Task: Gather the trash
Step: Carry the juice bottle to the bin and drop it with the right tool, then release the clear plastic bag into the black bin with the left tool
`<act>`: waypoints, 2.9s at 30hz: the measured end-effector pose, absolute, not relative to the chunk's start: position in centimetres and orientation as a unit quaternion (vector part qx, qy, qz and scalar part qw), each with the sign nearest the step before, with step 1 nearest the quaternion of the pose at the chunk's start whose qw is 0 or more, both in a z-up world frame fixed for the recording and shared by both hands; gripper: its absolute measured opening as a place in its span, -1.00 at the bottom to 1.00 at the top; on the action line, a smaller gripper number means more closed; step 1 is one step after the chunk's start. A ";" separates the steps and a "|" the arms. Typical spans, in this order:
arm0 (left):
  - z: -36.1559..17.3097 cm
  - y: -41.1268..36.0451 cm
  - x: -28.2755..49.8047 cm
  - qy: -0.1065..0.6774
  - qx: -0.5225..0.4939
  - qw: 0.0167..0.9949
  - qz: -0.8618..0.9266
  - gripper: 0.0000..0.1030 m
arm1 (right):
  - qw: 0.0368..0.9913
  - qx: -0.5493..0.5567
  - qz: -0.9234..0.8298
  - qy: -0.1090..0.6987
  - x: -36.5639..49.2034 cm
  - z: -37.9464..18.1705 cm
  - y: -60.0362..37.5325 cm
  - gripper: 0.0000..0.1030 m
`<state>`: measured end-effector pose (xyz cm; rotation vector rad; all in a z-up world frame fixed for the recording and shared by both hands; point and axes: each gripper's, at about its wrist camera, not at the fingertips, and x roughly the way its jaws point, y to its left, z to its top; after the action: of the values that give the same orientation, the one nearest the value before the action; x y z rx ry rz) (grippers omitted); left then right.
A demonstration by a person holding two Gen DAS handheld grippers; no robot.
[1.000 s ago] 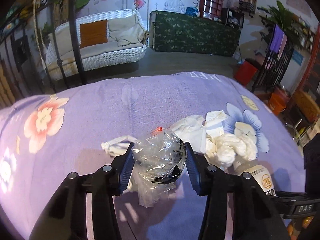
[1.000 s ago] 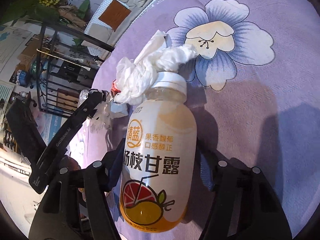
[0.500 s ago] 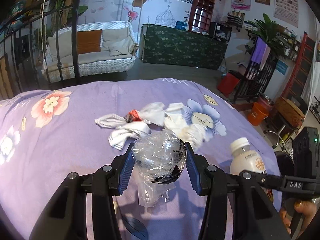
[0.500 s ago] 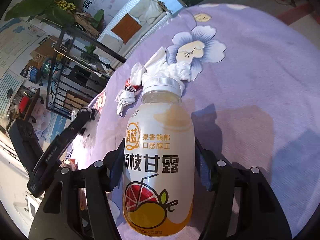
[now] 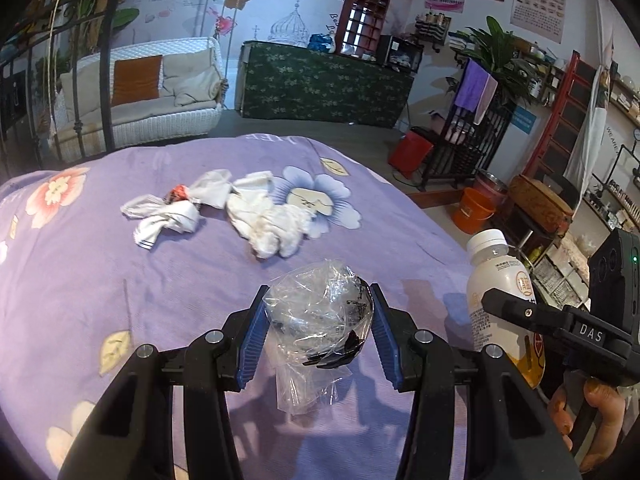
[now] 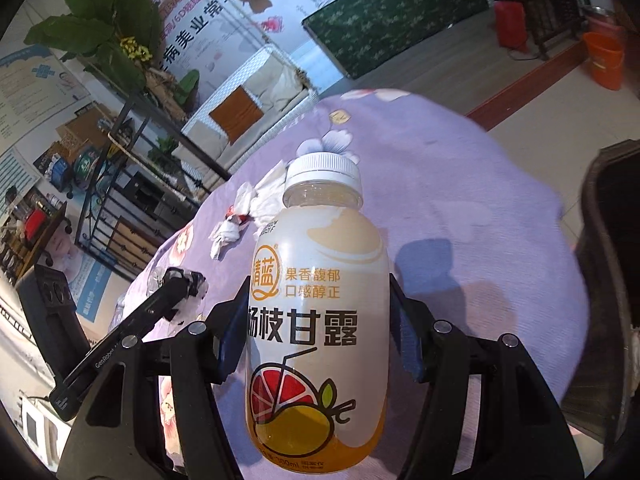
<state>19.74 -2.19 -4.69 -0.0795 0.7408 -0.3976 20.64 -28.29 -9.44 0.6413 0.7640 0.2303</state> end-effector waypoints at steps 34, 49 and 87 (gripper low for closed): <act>-5.8 -19.6 13.6 0.366 0.030 0.850 -0.378 -0.08 | 0.830 0.182 -0.176 0.497 13.3 -15.3 -49.3 0.21; -7.1 -22.8 12.7 0.384 0.058 0.824 -0.412 -0.08 | 0.814 0.195 -0.190 0.513 12.3 -16.8 -50.8 0.30; -11.0 -35.4 9.9 0.432 0.159 0.729 -0.506 0.68 | 0.883 0.240 -0.297 0.272 1.5 -8.6 -52.4 0.66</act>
<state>9.85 -35.44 -10.96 0.3512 0.9522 -1.1148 1.53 -52.38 -8.60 0.5006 0.5673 -0.6191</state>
